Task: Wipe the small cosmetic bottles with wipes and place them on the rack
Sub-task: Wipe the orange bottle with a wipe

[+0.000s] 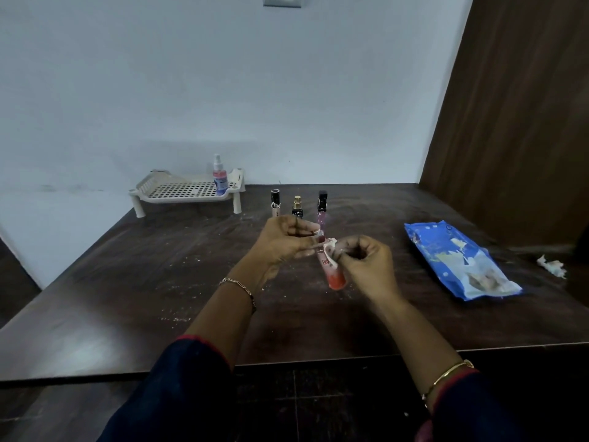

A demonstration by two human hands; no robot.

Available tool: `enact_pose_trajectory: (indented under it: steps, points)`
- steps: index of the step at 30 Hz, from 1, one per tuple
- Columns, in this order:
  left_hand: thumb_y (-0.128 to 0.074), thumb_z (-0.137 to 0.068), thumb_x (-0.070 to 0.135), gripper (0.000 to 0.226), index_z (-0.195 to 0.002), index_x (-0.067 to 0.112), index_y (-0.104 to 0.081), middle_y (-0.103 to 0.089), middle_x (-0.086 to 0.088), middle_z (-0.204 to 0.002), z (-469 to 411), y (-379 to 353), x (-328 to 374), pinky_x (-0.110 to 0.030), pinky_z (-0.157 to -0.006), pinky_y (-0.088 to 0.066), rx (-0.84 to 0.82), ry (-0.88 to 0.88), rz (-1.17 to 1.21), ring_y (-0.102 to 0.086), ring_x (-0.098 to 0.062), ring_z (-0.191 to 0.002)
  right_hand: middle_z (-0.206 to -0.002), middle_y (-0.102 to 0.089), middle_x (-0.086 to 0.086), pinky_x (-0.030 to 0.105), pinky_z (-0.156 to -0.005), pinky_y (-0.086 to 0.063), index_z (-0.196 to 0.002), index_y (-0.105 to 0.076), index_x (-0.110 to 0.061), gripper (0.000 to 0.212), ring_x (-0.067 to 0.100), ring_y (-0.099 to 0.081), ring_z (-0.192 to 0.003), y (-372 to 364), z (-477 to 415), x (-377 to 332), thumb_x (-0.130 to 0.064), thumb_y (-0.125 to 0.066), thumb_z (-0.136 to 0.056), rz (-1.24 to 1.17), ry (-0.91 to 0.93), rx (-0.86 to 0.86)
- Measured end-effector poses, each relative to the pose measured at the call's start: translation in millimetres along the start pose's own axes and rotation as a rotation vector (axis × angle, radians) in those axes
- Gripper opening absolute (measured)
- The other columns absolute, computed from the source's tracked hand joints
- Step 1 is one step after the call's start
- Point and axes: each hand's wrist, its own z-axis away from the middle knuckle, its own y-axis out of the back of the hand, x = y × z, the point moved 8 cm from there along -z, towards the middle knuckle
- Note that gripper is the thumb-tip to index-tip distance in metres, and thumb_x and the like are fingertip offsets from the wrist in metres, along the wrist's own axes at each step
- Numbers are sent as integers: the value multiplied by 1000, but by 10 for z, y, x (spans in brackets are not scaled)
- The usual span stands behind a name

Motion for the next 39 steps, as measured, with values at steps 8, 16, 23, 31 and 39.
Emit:
enact_pose_trajectory:
  steps: [8,16,23,31,39]
  points:
    - [-73,-74,-1,16,-86,4,-64,-67,-10,-80,33,1,11,-26,-65,-59,102,-64,-12,-66,-16,-73,-78,-67,-3,10,-67,-49,-72,-65,-14,22,-3,-63,-69,-65,80,-16,5,-75,-71,-22,53,33]
    - [-72,-74,-4,16,-84,6,-65,-68,-8,-79,31,40,19,-25,-62,-59,89,-84,-33,-67,-16,-73,-70,-67,1,17,-60,-51,-64,-61,-11,19,5,-62,-63,-124,-16,85,-3,-73,-76,-174,-207,58]
    - [-72,-73,-5,15,-80,6,-64,-67,-9,-77,87,36,27,-21,-58,-58,131,-91,-2,-65,-14,-68,-66,-66,-1,17,-62,-49,-63,-62,-14,20,3,-61,-63,-130,114,51,-4,-74,-76,-195,-51,162]
    - [-73,-73,-5,18,-88,-5,-63,-63,-6,-70,20,-53,100,-14,-50,-52,120,-99,-110,-61,1,-50,-75,-57,1,29,-62,-38,-70,-60,-13,16,16,-51,-72,-220,397,-433,-3,-71,-76,727,680,163]
    - [-78,-70,3,18,-72,14,-64,-65,-5,-66,-114,-476,233,-16,-55,-51,26,-135,-361,-62,-5,-55,-79,-66,9,32,-45,-47,-77,-67,-7,21,27,-62,-65,-526,577,-232,-10,-46,-80,1134,864,-129]
